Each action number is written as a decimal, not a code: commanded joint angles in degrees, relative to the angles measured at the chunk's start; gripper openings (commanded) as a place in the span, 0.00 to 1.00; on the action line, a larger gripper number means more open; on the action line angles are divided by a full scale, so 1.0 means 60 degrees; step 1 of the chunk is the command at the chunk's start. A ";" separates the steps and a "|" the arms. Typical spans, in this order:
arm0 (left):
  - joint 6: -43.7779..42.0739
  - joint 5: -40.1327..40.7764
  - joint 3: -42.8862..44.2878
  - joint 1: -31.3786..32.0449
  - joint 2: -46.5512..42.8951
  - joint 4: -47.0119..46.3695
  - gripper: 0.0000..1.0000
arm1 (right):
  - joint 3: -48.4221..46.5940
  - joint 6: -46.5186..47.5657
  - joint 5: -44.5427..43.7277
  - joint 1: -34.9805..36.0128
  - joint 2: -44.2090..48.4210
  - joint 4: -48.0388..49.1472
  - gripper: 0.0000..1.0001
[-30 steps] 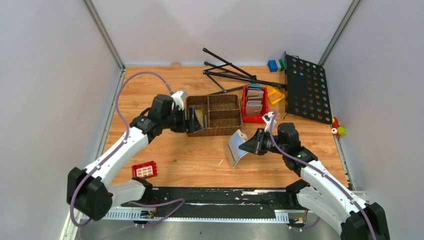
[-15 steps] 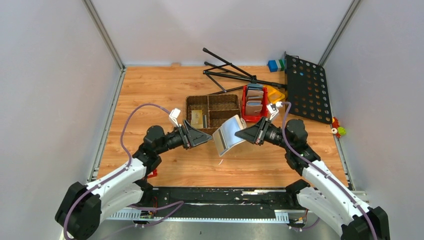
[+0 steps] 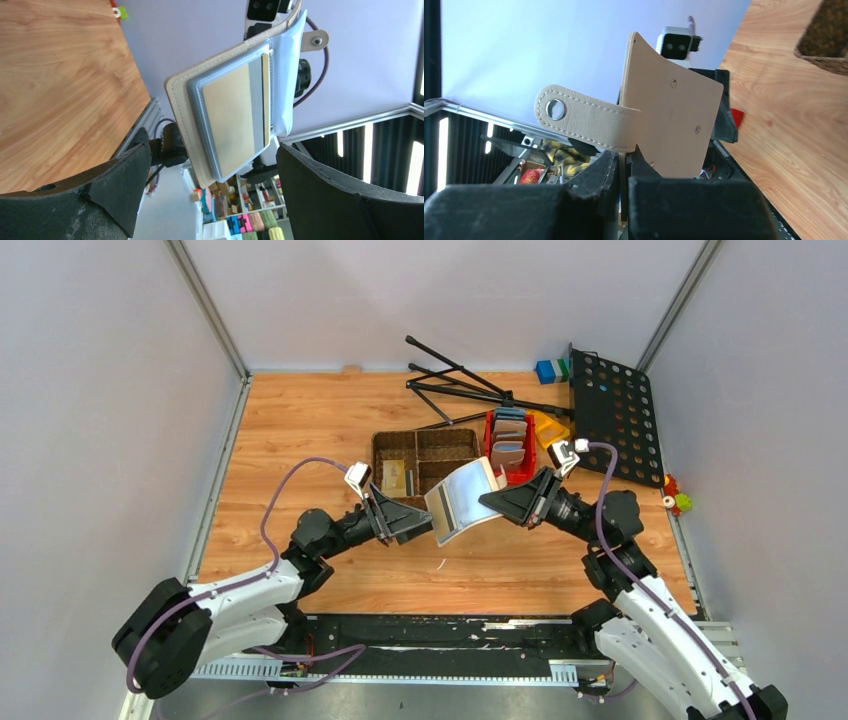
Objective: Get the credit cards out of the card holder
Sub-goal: Remove the credit card from the card holder.
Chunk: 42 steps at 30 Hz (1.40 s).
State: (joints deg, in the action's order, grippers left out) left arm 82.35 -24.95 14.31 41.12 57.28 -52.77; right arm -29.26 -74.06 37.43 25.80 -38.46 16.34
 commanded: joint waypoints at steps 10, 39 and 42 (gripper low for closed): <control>0.1551 0.0606 0.0599 0.0692 0.0576 -0.3279 0.60 | 0.0058 -0.0975 -0.0478 -0.0023 0.0886 0.0386 0.00; -0.4771 0.1367 0.3347 0.0553 -0.0291 0.7232 0.00 | -0.3415 0.8162 -0.1632 -0.0008 -0.0590 -0.8096 0.64; -0.4596 0.0425 0.3243 0.0207 -0.0043 0.6617 0.00 | -0.2573 0.7172 -0.0104 -0.0017 -0.0755 -0.6505 0.56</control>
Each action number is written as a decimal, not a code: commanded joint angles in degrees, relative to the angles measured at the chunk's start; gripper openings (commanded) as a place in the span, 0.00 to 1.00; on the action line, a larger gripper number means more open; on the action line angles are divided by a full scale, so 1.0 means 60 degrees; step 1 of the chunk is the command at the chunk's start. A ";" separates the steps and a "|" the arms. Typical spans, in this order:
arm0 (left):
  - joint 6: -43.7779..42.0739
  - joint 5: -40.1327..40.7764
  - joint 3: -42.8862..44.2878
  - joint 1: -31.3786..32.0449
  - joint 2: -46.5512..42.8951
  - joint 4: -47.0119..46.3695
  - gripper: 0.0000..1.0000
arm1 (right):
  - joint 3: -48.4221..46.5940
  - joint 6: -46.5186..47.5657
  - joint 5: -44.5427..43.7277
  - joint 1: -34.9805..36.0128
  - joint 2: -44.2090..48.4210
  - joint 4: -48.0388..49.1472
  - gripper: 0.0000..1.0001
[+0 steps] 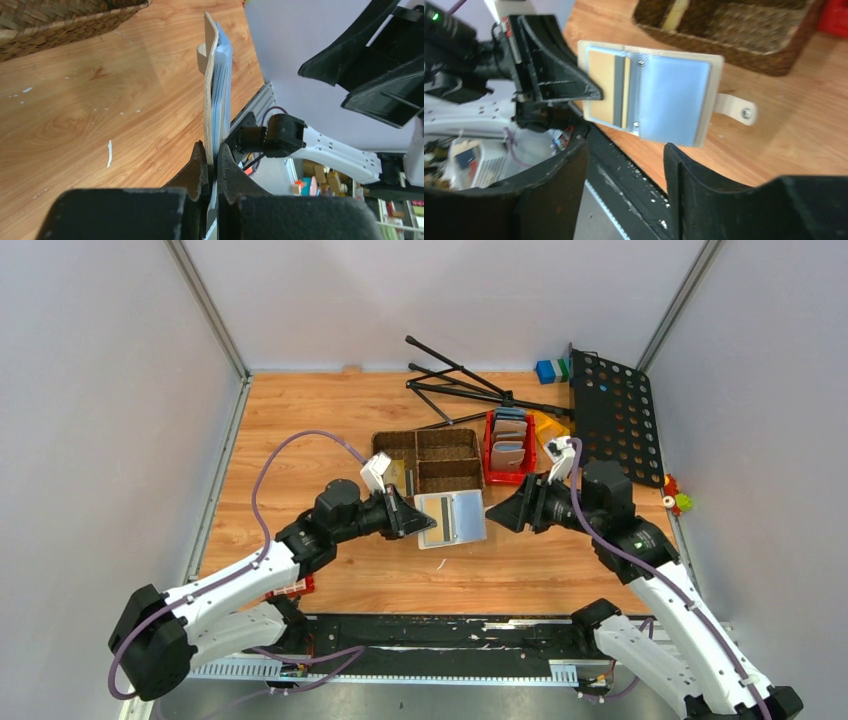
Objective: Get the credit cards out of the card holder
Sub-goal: Remove the credit card from the card holder.
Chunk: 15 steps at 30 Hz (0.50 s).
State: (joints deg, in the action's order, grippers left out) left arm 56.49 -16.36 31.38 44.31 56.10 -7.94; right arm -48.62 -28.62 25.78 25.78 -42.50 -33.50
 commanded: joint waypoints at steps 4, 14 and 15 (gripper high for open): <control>0.0561 -0.2036 -0.0287 -0.0763 0.0385 -0.2488 0.00 | 0.1365 -0.1246 0.2555 -0.0007 -0.0551 0.3263 0.43; 0.1811 -0.3581 -0.0840 -0.0838 0.1323 -0.5783 0.00 | 0.1525 -0.1887 0.3405 0.0208 -0.1842 0.4618 0.37; 0.1924 -0.3612 -0.0879 -0.0838 0.1393 -0.6019 0.00 | 0.1526 -0.1876 0.3408 0.0227 -0.1908 0.4625 0.36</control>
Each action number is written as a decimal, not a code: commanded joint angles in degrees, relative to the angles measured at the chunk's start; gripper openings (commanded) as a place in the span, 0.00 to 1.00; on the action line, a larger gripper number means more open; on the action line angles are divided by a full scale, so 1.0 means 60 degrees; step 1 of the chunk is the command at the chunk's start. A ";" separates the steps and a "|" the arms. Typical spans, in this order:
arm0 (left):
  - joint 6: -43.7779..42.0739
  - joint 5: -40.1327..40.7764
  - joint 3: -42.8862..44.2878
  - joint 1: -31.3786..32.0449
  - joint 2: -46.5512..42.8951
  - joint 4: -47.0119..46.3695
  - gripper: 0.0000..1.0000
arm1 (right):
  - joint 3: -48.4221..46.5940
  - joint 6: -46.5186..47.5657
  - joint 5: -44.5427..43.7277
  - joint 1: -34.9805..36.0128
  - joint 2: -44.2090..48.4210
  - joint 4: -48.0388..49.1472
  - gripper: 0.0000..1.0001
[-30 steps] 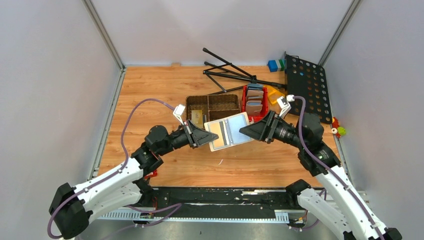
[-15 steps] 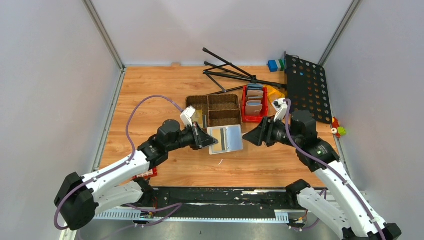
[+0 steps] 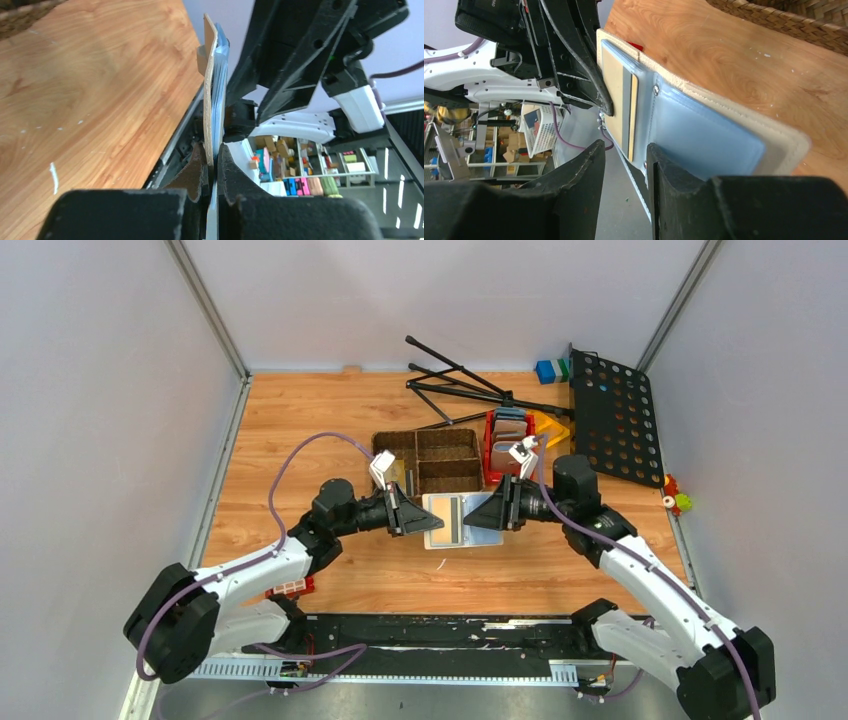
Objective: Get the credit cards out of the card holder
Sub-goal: Remove the credit card from the card holder.
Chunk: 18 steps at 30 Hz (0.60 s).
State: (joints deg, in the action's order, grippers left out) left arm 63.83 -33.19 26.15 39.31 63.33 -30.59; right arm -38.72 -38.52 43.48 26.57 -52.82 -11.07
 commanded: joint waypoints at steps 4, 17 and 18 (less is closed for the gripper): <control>0.0996 -0.0836 -0.0158 0.0003 0.0272 -0.2834 0.00 | -0.0064 -0.0369 0.0685 0.0126 -0.0397 0.1168 0.34; 0.1356 -0.0797 -0.0363 0.0058 0.0116 -0.3289 0.00 | 0.0419 -0.1466 0.1370 0.0126 -0.0149 0.2484 0.25; 0.1358 -0.0804 -0.0342 0.0101 0.0128 -0.3293 0.00 | 0.0429 -0.1520 0.1412 0.0128 -0.0142 0.2515 0.25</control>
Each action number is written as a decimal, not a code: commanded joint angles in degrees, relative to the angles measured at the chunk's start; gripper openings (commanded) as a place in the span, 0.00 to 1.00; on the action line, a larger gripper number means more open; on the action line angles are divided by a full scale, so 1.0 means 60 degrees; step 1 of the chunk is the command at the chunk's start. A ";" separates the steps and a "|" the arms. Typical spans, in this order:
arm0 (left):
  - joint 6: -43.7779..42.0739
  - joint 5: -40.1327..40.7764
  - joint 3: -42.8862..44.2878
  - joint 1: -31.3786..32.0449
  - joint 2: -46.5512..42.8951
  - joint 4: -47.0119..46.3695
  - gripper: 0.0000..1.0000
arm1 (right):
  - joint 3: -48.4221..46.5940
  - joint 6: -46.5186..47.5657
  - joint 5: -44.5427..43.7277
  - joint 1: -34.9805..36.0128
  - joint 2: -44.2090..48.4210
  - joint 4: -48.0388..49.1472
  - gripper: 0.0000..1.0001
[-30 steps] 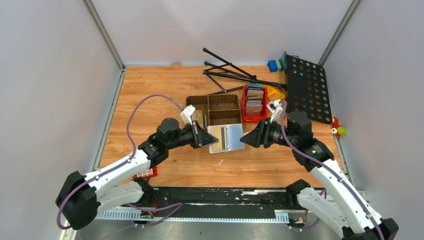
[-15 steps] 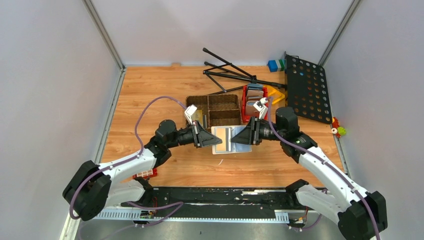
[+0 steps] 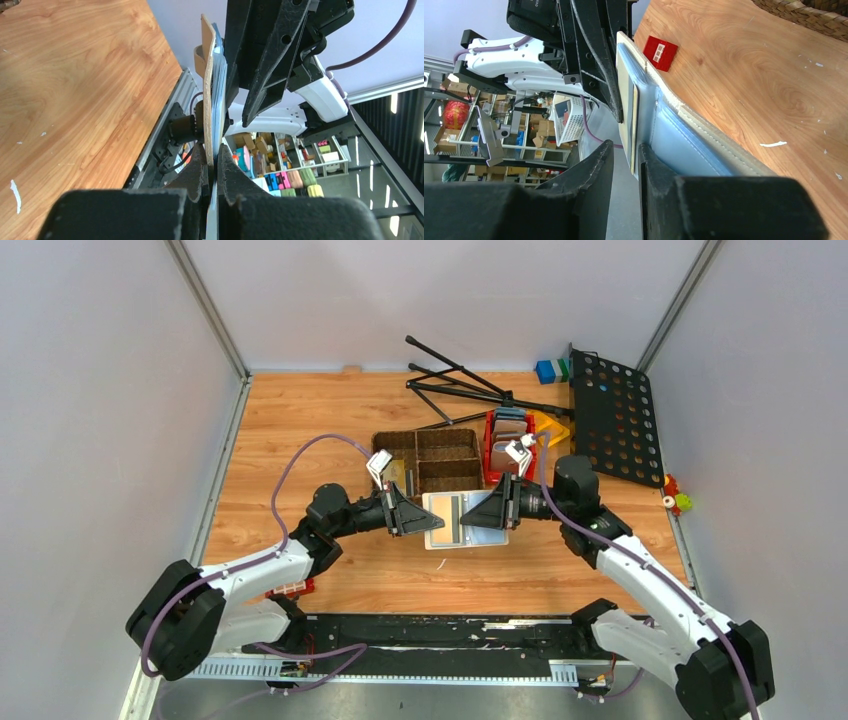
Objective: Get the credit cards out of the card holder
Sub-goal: Remove the credit card from the card holder.
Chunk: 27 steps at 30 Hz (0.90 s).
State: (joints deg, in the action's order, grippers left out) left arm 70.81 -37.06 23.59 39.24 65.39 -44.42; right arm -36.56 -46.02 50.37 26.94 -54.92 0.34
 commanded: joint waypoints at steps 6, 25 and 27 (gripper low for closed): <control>0.0255 -0.0170 0.0183 0.0342 -0.0076 -0.1150 0.00 | 0.0279 -0.0619 0.0480 0.0073 0.0231 0.1053 0.21; 0.0839 0.0151 -0.0176 0.0478 0.0247 -0.2170 0.00 | 0.0643 -0.1175 0.0472 0.0062 0.0530 0.1705 0.20; 0.1028 0.0357 -0.0339 0.0476 0.0268 -0.2453 0.00 | 0.0650 -0.1075 0.0284 0.0066 0.0654 0.1557 0.23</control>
State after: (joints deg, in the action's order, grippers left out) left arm 73.95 -36.80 22.04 40.51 66.48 -50.35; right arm -32.84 -52.23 52.75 26.17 -52.64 6.70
